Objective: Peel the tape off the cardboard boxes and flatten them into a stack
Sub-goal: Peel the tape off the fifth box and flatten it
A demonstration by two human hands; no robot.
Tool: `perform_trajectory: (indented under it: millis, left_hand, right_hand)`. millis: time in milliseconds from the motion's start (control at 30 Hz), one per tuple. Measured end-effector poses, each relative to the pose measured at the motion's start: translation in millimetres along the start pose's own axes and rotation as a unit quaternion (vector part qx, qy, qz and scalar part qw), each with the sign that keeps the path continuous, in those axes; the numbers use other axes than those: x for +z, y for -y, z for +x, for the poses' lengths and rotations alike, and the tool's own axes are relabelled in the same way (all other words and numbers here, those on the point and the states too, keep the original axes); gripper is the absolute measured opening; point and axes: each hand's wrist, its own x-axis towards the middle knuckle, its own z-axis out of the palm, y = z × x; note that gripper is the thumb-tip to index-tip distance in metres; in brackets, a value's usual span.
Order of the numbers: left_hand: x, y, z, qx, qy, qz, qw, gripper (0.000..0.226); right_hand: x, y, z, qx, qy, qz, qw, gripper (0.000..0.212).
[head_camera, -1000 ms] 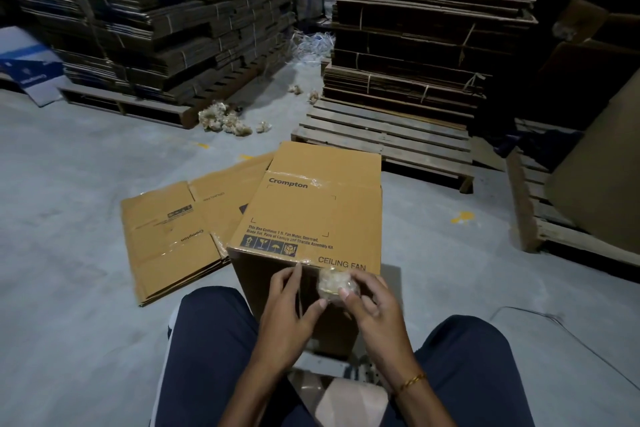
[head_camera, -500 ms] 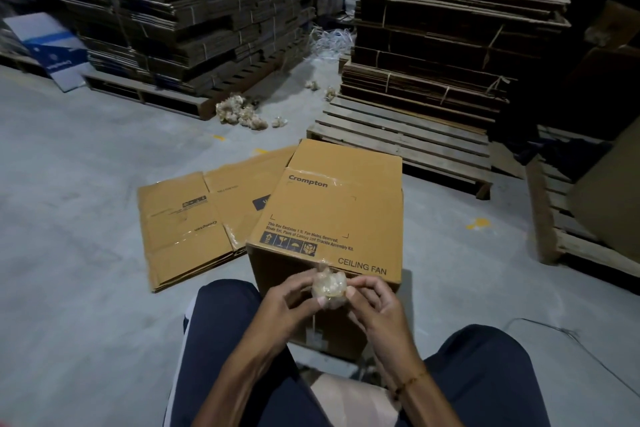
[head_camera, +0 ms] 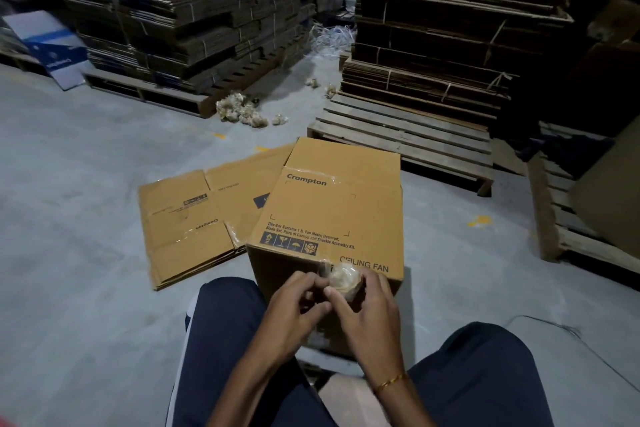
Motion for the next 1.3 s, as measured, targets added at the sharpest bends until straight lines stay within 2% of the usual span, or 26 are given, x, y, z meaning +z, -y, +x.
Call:
perform_trajectory:
  millis: [100,200,267,367,467,567,667,733,767,833,900,967,1067,1133,1167,1200,1233,1300]
  left_hand:
    - [-9.6,2.6,6.9,-0.031,-0.049,-0.005,0.998,0.024]
    - [-17.5,5.3,14.0,-0.084,-0.083,-0.079,0.990,0.029]
    - [-20.1,6.7,15.9,-0.104,-0.044,-0.134,0.985,0.036]
    - [-21.7,3.2,16.3,-0.095,0.005,-0.161,0.982,0.052]
    - [-30.2,1.0,12.4,-0.104,0.018,-0.216,0.971,0.055]
    - [-37.3,2.6,5.1,-0.099,0.051,-0.214,0.970,0.052]
    - [-37.2,1.4,1.7,-0.087,0.042,-0.196,0.976,0.048]
    - [-37.4,1.0,0.8,-0.086,0.028,-0.192,0.977,0.047]
    - [-37.9,0.6,0.4,-0.091,0.026,-0.192,0.977,0.048]
    - [-37.6,1.8,-0.3,-0.092,0.028,-0.188,0.977,0.049]
    - [-35.9,2.2,-0.9,-0.089,0.024,-0.186,0.978,0.047]
    - [-33.5,3.5,-0.5,-0.088,0.016,-0.191,0.977,0.045]
    - [-28.3,5.7,-0.3,-0.091,0.000,-0.204,0.975,0.045]
    - [-24.5,7.3,-0.9,-0.089,-0.012,-0.204,0.975,0.049]
    - [-23.1,7.8,-1.5,-0.088,-0.014,-0.199,0.976,0.048]
    - [-22.7,7.6,-1.9,-0.086,-0.010,-0.195,0.977,0.045]
    - [-24.0,6.8,-2.6,-0.084,0.001,-0.196,0.977,0.041]
    - [-32.8,5.5,-2.3,-0.081,0.033,-0.189,0.978,0.033]
  right_hand:
    - [-0.3,-1.4,4.8,-0.011,0.010,0.012,1.000,0.039]
    - [-9.6,-8.0,11.3,-0.005,0.040,0.033,0.999,0.035]
    - [-17.9,-5.6,14.0,-0.012,0.089,0.078,0.993,0.029]
    - [-22.9,5.5,17.7,-0.034,0.165,0.156,0.973,0.031]
    - [-29.0,11.9,25.1,-0.011,0.251,0.226,0.941,0.036]
    - [-32.6,11.6,30.2,0.043,0.331,0.290,0.897,0.046]
    - [-22.3,12.4,27.8,0.142,0.312,0.407,0.847,0.060]
    - [-11.9,9.4,22.2,0.157,0.273,0.443,0.839,0.066]
    - [-7.6,9.2,18.1,0.156,0.257,0.450,0.841,0.064]
    - [-1.7,11.6,10.9,0.150,0.217,0.438,0.859,0.047]
    - [1.2,14.0,6.9,0.137,0.170,0.392,0.894,0.025]
    - [2.5,13.7,4.3,0.104,0.134,0.326,0.930,0.018]
    - [2.3,17.9,2.2,0.035,0.108,0.170,0.979,0.022]
    - [3.5,22.6,-0.2,0.027,0.123,0.105,0.986,0.049]
    - [5.6,23.8,-1.2,0.044,0.124,0.096,0.987,0.067]
    - [7.9,24.0,-1.7,0.061,0.114,0.099,0.987,0.075]
    - [9.2,22.7,-2.7,0.076,0.095,0.124,0.985,0.073]
    - [11.8,19.2,-2.8,0.111,0.064,0.192,0.973,0.055]
